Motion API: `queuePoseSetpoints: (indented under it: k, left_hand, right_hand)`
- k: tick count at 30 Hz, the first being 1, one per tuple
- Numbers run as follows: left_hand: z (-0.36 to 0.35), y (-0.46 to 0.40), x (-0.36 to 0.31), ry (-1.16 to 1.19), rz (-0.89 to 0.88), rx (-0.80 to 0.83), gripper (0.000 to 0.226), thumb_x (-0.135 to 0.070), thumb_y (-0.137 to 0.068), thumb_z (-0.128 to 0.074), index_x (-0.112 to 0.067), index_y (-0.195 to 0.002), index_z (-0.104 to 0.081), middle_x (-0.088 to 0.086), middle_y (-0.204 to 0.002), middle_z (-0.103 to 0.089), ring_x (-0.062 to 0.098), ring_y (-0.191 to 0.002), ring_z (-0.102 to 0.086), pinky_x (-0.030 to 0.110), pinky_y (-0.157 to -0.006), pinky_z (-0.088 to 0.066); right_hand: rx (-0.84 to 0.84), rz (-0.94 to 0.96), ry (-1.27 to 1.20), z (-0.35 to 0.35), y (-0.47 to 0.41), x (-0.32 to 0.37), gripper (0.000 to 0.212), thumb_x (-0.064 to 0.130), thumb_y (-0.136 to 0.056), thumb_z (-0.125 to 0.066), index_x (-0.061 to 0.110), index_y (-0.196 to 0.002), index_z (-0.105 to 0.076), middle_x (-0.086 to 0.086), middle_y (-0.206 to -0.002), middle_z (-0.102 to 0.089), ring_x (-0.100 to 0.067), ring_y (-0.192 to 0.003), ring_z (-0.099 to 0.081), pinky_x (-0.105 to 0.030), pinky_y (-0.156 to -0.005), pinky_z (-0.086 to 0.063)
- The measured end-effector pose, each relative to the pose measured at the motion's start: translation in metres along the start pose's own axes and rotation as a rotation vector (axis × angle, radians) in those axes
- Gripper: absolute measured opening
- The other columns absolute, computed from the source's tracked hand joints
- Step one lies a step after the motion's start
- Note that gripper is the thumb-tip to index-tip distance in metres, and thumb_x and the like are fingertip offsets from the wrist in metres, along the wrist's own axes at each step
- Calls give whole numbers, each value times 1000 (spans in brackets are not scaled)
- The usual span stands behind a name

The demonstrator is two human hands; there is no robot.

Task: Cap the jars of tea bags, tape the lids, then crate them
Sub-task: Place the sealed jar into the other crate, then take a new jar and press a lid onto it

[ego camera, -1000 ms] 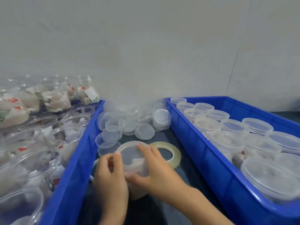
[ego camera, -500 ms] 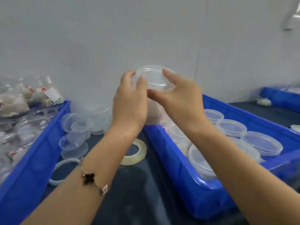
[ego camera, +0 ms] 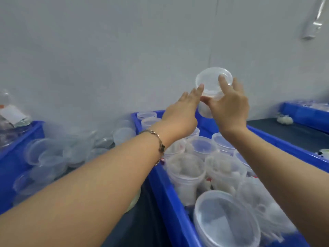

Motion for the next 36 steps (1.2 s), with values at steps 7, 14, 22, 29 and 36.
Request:
queuePoseSetpoints:
  k: [7, 14, 22, 29, 36]
  left_hand:
    - [-64, -26, 22, 75, 149, 140, 85, -4, -88, -40, -28, -150, 12, 2, -161, -1, 25, -142, -24, 42, -104, -34]
    - [-90, -28, 32, -83, 90, 313, 59, -29, -102, -32, -20, -153, -4, 7, -160, -10, 24, -147, -4, 37, -116, -6]
    - [-61, -4, 52, -204, 76, 338, 57, -39, -102, -28, -18, -152, -10, 5, -160, -11, 21, -147, -5, 37, -116, -6]
    - [33, 68, 104, -207, 296, 127, 39, -26, -101, -33, -12, -135, -47, 12, -142, -45, 29, -128, -42, 37, -104, -30]
    - [89, 203, 175, 128, 801, -243, 29, -15, -93, -40, -12, -105, -66, 13, -117, -64, 33, -106, -57, 35, -80, -42]
  right_hand:
    - [207, -128, 61, -58, 1, -37, 58, 44, -84, -64, 23, -136, -48, -14, -133, -44, -33, -108, -53, -31, -74, -31]
    - [512, -335, 238, -81, 20, -78, 35, 50, -77, -60, 17, -88, -65, -7, -90, -63, -26, -77, -54, -30, -58, -35]
    - [707, -371, 481, -77, 19, -49, 61, 59, -93, -32, 12, -127, -52, -14, -150, -28, -36, -140, -13, -61, -109, -15]
    - [797, 29, 264, -99, 56, 87, 34, 45, -94, -37, 19, -103, -58, -10, -138, -39, -28, -130, -32, -49, -100, -33]
    - [973, 360, 102, -121, 172, 212, 45, 37, -92, -48, 27, -136, -44, -3, -146, -28, -22, -136, -24, -50, -105, -29]
Point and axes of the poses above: each hand's wrist, its own y-axis away from the middle knuckle, its own z-axis out of the back of the hand, x = y × z, the point moved 4 cm from there along -y, towards the middle knuckle
